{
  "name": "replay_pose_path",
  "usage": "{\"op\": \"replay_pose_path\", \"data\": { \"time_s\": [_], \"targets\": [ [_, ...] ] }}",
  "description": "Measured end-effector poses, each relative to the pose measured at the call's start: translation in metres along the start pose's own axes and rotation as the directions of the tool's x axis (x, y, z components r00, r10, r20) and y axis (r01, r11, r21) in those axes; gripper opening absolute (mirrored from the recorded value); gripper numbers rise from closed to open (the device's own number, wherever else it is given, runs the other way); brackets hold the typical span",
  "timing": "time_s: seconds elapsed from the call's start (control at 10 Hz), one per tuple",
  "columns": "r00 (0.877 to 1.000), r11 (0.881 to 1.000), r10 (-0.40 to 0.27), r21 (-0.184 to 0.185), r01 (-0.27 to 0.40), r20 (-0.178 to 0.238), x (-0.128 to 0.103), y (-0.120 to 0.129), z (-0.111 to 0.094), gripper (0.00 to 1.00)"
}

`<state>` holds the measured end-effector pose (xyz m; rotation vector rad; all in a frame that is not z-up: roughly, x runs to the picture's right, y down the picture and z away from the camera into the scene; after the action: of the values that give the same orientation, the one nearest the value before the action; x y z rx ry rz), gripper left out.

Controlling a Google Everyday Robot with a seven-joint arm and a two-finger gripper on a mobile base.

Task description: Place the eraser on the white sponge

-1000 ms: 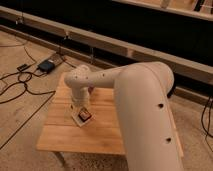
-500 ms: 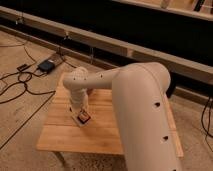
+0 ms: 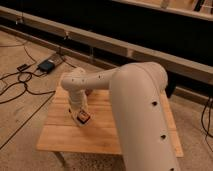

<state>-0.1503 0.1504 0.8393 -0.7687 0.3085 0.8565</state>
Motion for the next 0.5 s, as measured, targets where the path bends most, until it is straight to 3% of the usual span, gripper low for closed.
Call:
{"op": "replay_pose_path", "data": {
  "time_s": [0.5],
  "targets": [
    [0.999, 0.999, 0.046, 0.000, -0.046, 0.018, 0.000, -0.011, -0.006, 0.80]
  ]
}}
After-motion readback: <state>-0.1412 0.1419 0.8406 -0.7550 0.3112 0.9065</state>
